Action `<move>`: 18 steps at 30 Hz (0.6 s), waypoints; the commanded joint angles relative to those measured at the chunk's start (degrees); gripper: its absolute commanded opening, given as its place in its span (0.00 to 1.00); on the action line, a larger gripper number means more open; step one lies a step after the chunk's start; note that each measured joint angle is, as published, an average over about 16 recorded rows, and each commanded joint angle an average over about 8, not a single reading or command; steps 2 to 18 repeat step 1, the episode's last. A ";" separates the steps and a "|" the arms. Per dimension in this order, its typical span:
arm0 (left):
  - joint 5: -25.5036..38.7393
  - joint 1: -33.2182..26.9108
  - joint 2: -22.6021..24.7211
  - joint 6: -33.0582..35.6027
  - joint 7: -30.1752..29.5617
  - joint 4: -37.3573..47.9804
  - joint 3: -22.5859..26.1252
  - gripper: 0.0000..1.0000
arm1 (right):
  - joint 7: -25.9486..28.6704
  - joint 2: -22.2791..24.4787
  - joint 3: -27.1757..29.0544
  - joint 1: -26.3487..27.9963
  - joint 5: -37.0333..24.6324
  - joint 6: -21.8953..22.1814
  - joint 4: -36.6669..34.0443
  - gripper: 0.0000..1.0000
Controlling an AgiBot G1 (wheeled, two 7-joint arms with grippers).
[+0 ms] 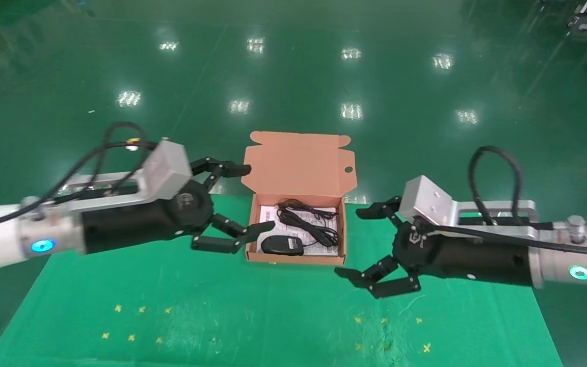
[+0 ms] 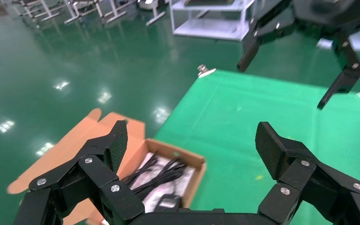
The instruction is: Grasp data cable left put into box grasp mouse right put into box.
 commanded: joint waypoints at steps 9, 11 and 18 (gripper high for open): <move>-3.03 1.88 -2.33 2.73 -1.47 -2.30 -1.74 1.00 | -1.02 0.84 3.13 -2.47 3.96 -2.76 0.54 1.00; -3.03 1.88 -2.33 2.73 -1.47 -2.30 -1.74 1.00 | -1.02 0.84 3.13 -2.47 3.96 -2.76 0.54 1.00; -3.03 1.88 -2.33 2.73 -1.47 -2.30 -1.74 1.00 | -1.02 0.84 3.13 -2.47 3.96 -2.76 0.54 1.00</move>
